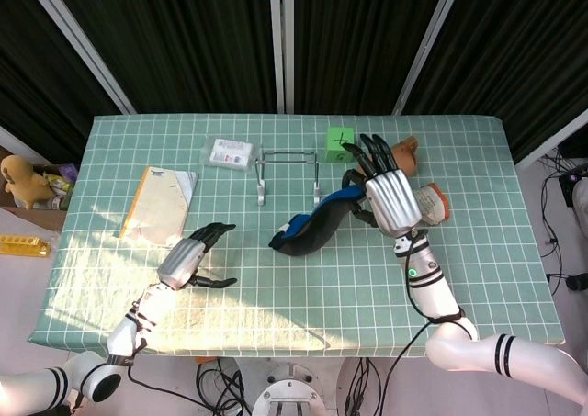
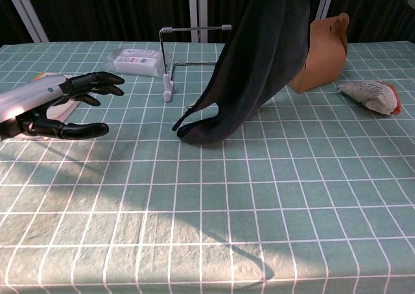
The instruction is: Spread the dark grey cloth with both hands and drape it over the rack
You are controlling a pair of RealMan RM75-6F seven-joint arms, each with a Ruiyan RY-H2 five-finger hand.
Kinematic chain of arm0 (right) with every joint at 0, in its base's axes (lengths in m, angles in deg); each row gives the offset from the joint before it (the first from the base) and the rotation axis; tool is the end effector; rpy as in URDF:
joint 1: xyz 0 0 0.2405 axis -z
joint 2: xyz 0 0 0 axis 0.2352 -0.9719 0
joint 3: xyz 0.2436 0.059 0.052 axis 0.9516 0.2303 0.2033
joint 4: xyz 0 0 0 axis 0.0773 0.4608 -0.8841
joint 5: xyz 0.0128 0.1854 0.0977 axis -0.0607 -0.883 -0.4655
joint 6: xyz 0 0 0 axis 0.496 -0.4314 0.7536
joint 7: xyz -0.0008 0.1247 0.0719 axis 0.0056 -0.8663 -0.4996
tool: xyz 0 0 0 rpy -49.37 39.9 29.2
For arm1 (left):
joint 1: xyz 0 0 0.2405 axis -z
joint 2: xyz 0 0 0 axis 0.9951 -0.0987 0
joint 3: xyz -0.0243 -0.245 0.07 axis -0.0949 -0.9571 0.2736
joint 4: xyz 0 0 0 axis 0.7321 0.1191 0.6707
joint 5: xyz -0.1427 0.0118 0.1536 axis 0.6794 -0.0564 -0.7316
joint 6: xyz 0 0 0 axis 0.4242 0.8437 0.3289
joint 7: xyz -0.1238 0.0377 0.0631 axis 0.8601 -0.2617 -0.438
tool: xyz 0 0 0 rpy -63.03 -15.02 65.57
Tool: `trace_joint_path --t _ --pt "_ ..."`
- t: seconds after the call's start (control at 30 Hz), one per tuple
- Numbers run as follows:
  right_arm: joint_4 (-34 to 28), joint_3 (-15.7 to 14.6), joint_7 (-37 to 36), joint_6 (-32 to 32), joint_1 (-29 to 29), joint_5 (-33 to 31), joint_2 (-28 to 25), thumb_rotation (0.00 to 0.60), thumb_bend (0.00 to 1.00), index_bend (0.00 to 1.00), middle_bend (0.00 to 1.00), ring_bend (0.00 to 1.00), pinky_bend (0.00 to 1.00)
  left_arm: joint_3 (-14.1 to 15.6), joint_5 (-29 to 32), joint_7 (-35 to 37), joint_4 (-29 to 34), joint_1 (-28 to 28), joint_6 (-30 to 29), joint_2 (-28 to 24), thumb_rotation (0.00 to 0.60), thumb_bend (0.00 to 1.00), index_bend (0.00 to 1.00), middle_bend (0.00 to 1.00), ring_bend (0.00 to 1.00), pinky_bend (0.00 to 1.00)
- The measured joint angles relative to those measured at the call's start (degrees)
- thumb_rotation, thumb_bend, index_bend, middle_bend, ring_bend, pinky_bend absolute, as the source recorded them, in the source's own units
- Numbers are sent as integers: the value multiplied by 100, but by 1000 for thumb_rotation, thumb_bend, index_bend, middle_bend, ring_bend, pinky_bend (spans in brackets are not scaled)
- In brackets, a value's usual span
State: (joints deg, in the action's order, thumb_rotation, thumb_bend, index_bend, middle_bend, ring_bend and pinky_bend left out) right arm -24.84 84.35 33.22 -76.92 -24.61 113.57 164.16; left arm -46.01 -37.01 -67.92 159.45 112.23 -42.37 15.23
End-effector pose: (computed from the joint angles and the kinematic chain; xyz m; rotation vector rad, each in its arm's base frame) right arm -0.0858 -0.3387 0.0664 1.5815 -0.7183 1.4526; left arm -0.2028 0.2649 -0.0180 -1.7515 -1.3665 -1.2933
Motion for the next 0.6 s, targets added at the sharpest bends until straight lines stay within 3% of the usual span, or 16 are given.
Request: trace_joint_path --t 0.23,0.6 --pt "50 -34 -104 -47 1 -10 -14 600 527 1000 179 0 0 -132 133 -53 -33 67 36 196 241 0 115 157 98 170" --pt "129 -54 -197 -24 -7 -123 -69 600 526 1000 176 0 0 -595 504 -568 -377 373 113 1110 246 19 187 207 153 200"
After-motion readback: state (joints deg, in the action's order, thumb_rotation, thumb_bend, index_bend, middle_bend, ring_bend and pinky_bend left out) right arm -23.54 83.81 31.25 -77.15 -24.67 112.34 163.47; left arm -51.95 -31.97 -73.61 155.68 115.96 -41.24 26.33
